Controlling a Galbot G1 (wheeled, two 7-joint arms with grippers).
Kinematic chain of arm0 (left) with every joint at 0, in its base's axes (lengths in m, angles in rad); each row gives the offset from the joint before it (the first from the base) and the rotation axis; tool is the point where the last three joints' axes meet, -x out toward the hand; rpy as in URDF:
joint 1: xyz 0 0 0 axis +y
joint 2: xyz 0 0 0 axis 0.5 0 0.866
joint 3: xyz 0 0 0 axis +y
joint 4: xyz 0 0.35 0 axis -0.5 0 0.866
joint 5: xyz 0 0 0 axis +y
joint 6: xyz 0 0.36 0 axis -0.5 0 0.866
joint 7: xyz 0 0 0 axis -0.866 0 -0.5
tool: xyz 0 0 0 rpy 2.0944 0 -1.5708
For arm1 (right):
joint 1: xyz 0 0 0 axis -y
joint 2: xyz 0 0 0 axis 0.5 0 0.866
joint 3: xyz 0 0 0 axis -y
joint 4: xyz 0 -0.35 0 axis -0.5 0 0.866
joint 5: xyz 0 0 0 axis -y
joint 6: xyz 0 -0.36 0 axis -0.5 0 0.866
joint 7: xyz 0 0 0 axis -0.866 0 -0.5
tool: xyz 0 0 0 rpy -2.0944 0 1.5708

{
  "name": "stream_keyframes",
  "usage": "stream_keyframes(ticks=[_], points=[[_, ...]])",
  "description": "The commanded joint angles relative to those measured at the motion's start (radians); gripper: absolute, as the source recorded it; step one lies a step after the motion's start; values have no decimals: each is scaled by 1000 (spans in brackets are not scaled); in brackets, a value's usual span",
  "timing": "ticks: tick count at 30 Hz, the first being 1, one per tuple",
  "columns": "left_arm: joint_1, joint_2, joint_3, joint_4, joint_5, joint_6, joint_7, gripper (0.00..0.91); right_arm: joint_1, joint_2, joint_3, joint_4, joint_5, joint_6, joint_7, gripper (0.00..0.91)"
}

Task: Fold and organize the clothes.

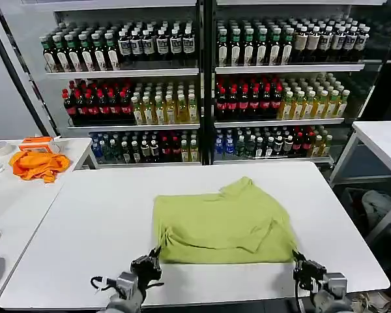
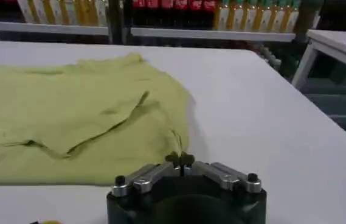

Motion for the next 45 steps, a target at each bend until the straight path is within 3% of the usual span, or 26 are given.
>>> stream_keyframes(ticks=[1,2,6,11,16,20,24,30,36,45], points=[[181,22,-41,-142,34,23,13,272,-147,-7,39,93,-26,-20,-2,907],[183,32,-50,-148,34,31,21,907,-143,-10,42,98,-26,-17,-3,907],[155,66,-92,-159,25,39,37,907,-104,-23,57,120,-17,-10,-7,907],[45,105,-145,-132,-85,34,39,907,43,-68,68,103,77,14,-4,907],[-148,126,-116,-2,-173,26,17,907,289,-134,-18,-30,134,-1,21,907],[-318,114,-44,134,-216,29,-3,907,512,-152,-165,-172,172,-15,48,907],[-470,91,43,259,-228,33,-19,907,746,-108,-306,-336,204,-38,71,907],[-613,60,114,430,-226,41,-25,907,958,-44,-421,-535,238,-57,83,907],[-675,36,142,533,-259,52,-31,907,1056,14,-483,-716,247,-57,85,907],[-702,13,157,588,-294,64,-35,907,1089,76,-514,-851,225,-57,66,907]])
